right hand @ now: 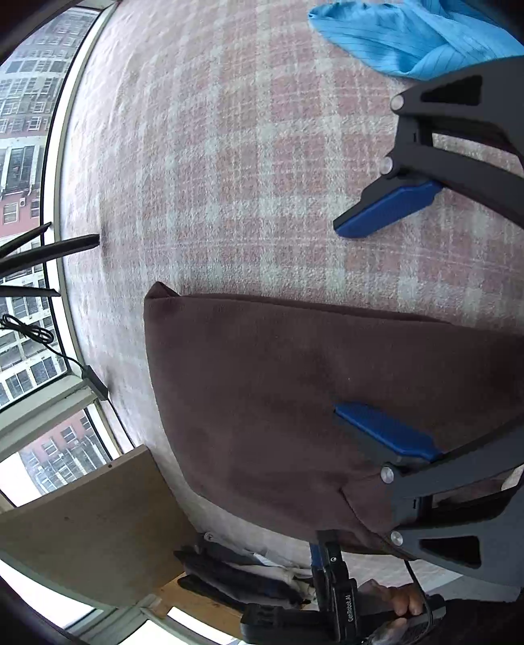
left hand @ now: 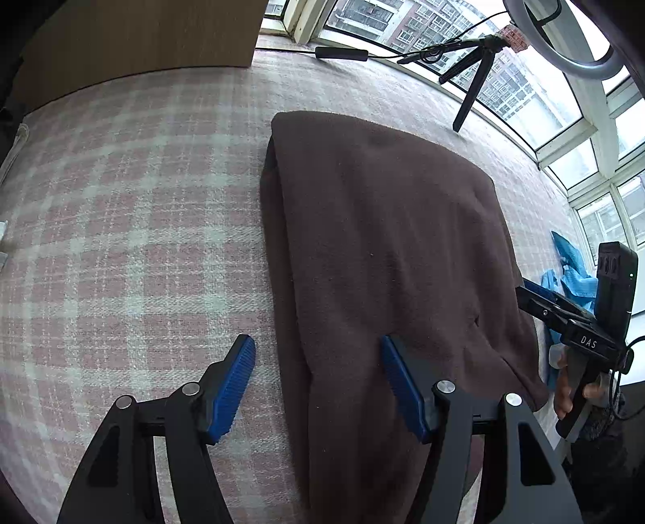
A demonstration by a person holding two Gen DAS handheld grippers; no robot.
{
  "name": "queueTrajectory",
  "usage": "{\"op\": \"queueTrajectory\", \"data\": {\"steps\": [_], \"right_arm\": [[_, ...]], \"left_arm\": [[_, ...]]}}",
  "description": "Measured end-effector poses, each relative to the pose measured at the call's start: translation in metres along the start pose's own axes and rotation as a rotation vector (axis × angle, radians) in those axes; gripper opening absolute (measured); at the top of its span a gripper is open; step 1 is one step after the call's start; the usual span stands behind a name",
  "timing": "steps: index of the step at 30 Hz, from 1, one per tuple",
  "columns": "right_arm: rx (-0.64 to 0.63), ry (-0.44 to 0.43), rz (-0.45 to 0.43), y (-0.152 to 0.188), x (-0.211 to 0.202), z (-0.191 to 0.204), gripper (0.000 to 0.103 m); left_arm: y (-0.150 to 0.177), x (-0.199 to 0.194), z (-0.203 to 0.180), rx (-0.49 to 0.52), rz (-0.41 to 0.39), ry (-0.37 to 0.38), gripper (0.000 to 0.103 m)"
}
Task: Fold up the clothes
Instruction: 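Move both grippers to the folded garment's end and grasp it, then lift the folded brown garment with both grippers and carry it to the clothes pile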
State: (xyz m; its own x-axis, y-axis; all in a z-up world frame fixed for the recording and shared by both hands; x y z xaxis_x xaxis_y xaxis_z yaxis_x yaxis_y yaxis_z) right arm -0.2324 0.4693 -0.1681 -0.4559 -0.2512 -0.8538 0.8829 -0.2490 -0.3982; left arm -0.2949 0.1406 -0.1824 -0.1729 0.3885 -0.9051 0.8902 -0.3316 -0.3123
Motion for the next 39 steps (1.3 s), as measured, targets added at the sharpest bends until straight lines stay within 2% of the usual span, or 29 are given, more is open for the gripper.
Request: {"op": "queueTrajectory", "data": {"steps": [5,7,8,9,14,18,20,25,29,32,36,39], "right_arm": [[-0.071,-0.014,0.004,0.0,0.002,0.006,0.082],[-0.091,-0.047,0.01,0.0,0.001,0.008,0.067],[-0.098,-0.078,0.019,0.0,0.001,0.009,0.053],[-0.108,-0.087,0.024,0.0,0.002,0.01,0.051],[-0.128,-0.123,0.055,-0.002,0.002,0.013,0.051],[-0.127,-0.154,0.075,-0.001,0.002,0.015,0.041],[-0.101,-0.19,0.084,-0.001,0.004,0.016,0.041],[-0.035,-0.34,0.098,0.001,0.008,0.028,0.029],[-0.062,-0.36,0.078,0.002,-0.001,0.048,0.027],[-0.086,-0.379,0.05,0.001,-0.02,0.061,0.026],[-0.119,-0.427,0.028,0.005,-0.051,0.077,0.026],[-0.156,-0.47,0.016,0.006,-0.072,0.1,0.026]], "left_arm": [[-0.002,0.002,-0.008,0.046,0.012,-0.03,0.063],[-0.002,0.001,-0.009,0.045,0.013,-0.015,0.059],[-0.002,0.001,-0.009,0.044,0.012,0.006,0.053],[-0.002,0.001,-0.01,0.046,0.011,0.021,0.052],[-0.003,0.002,-0.011,0.043,0.011,0.052,0.044],[-0.002,0.003,-0.015,0.035,-0.009,0.076,0.033],[-0.002,0.005,-0.021,0.036,-0.016,0.072,0.03],[-0.006,0.004,-0.045,0.047,-0.047,0.044,0.026],[-0.006,-0.011,-0.07,0.064,-0.095,0.043,0.024],[-0.009,-0.024,-0.091,0.073,-0.126,0.013,0.024],[0.001,-0.059,-0.095,0.032,-0.178,0.009,0.024],[0.009,-0.094,-0.096,0.044,-0.23,-0.043,0.024]]}}
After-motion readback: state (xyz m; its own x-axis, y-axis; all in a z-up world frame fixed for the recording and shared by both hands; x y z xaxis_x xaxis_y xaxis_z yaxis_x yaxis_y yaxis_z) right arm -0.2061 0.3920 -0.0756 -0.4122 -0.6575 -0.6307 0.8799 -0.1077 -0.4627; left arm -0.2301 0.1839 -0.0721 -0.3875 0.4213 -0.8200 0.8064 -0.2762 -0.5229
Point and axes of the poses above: each gripper's, at about its wrist camera, not at the fingertips, and x roughly the way its jaws point, z to its left, y to its underside, the point moved 1 cm from there along x, roughly the way its jaws point, and after that the axes turned 7 degrees about x, right-handed, at the moved point
